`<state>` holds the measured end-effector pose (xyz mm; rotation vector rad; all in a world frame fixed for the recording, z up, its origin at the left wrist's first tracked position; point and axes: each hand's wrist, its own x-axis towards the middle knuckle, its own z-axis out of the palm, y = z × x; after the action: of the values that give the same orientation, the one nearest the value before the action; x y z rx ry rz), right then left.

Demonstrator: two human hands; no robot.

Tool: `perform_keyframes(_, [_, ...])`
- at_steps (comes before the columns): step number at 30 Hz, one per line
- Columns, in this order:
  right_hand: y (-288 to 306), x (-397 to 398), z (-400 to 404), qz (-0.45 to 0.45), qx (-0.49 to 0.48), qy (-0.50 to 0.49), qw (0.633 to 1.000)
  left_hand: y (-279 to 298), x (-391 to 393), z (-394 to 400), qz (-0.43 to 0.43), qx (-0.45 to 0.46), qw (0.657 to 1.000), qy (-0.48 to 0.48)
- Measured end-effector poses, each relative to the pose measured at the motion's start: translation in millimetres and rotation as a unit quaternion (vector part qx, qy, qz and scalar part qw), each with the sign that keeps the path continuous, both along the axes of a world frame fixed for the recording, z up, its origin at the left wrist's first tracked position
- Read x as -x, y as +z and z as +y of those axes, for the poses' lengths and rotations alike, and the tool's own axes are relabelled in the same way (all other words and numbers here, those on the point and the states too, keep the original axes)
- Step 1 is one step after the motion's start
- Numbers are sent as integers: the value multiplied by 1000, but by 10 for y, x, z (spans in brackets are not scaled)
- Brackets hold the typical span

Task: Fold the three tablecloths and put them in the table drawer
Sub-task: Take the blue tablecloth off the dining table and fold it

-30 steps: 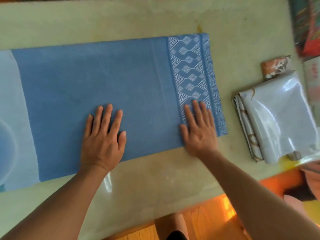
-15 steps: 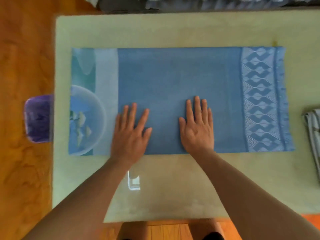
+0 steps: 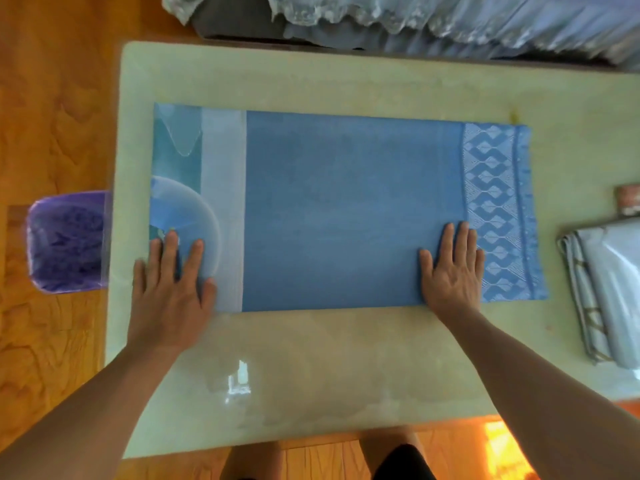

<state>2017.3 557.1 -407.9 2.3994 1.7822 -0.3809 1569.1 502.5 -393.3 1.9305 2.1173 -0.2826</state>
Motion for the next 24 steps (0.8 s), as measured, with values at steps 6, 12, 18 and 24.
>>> perform_keyframes(6, [233,-798,-160,-5,66,-108,992,124,-279,48,-22,22,994,102])
perform_keyframes(12, [288,-1007,-124,9,88,-180,980,187,-463,90,-40,-33,963,263])
perform_keyframes(18, [352,-818,-110,25,40,-174,984,469,-148,401,-115,8,903,415])
perform_keyframes(24, [362,177,-171,134,-61,127,981,753,107,494,-339,40,843,415])
